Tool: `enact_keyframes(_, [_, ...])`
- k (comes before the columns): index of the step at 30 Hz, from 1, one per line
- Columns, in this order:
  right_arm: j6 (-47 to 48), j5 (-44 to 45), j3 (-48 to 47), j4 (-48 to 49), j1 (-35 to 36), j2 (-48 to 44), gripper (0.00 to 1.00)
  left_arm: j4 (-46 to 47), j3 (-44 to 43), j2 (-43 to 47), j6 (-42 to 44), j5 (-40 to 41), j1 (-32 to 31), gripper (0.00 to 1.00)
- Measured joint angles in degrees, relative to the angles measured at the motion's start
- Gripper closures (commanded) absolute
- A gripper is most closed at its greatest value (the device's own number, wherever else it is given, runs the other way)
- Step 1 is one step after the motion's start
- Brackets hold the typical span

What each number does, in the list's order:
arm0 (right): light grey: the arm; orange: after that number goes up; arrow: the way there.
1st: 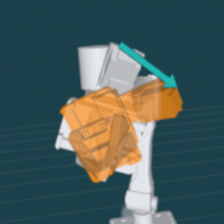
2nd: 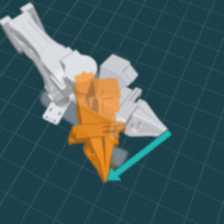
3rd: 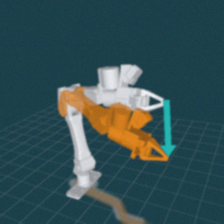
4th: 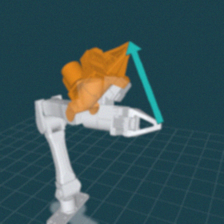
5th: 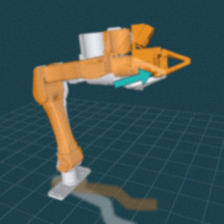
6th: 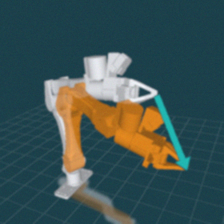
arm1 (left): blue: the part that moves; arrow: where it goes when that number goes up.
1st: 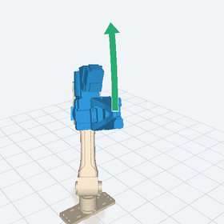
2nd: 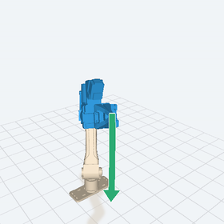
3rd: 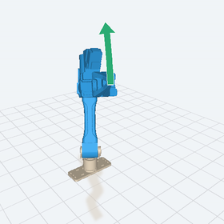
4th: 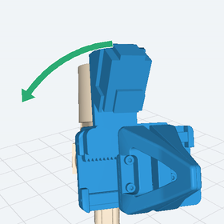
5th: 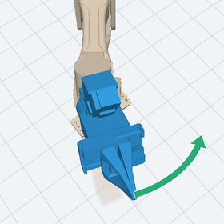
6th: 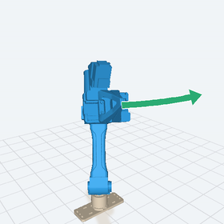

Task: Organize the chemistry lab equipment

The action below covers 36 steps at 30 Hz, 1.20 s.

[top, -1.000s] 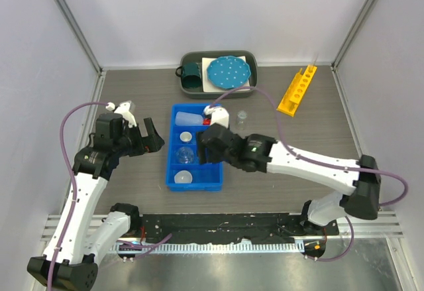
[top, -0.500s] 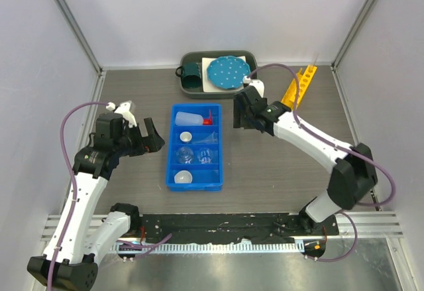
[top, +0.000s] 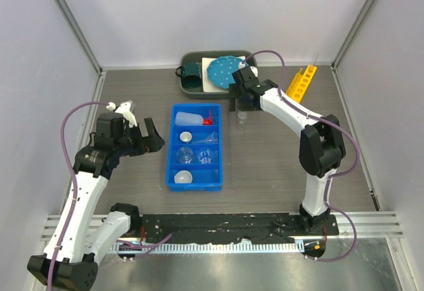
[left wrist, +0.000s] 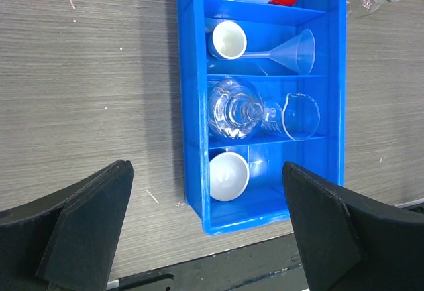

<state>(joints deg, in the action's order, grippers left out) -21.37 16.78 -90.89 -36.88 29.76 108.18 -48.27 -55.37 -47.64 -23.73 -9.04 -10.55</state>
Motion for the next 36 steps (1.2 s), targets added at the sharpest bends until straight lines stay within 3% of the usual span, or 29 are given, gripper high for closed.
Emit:
enact_keyframes(24, [1.4, -3.02, 0.55, -1.46, -0.31, 7.93, 0.16, 0.02, 0.02, -0.74, 0.13, 0.02, 0.0, 0.0])
enact_keyframes(36, [1.05, -4.11, 1.11, -0.33, -0.31, 8.48, 0.36, 0.02, 0.02, -0.74, 0.13, 0.02, 0.0, 0.0])
